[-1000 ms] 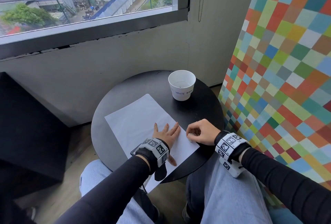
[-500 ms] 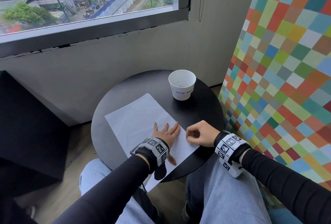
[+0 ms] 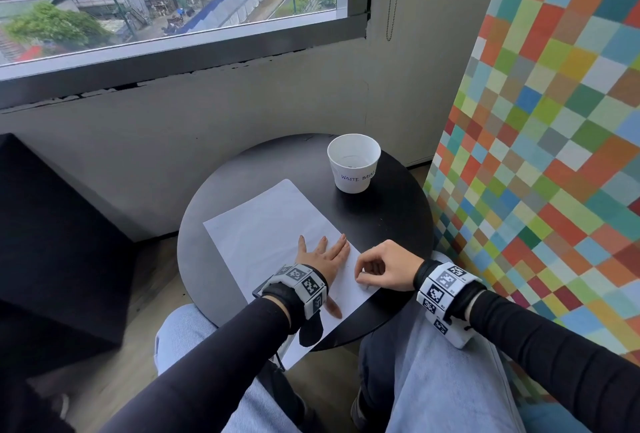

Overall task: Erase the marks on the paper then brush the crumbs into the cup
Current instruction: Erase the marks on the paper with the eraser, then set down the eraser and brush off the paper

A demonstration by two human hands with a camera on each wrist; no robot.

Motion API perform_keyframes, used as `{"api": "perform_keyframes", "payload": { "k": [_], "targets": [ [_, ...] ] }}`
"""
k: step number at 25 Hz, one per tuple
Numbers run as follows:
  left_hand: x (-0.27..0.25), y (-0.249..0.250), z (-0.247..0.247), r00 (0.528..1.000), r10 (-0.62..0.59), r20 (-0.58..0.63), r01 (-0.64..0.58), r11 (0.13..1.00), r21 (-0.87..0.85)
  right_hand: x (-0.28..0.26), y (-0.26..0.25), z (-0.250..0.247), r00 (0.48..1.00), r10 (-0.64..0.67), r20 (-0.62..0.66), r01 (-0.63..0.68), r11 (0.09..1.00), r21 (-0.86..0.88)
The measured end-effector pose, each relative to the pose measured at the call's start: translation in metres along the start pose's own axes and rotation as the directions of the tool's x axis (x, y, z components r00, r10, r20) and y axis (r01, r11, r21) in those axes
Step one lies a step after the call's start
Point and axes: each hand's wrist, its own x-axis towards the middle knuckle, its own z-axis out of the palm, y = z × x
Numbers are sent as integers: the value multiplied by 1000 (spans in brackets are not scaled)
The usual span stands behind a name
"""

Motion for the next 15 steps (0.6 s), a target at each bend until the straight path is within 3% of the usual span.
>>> {"api": "perform_keyframes", "payload": {
  "k": [2,9,12,15],
  "targets": [
    [0,0,-1,1000,5,-5,-5,1000,-4,1,2,-1,998,20,-64,-19,1000,16],
    [-6,-7,6,998,10,-55,-16,993,-113,0,2,2,996,40,-83,-40,999,-1],
    [-19,-26,17,984,-109,-140,61,949,-309,-1,4,1,982,105,-154,-92,992,87],
    [-40,-61,29,939,-306,-159,224,891,-396,3,13,-8,915,242,-321,-220,970,105]
  ]
}}
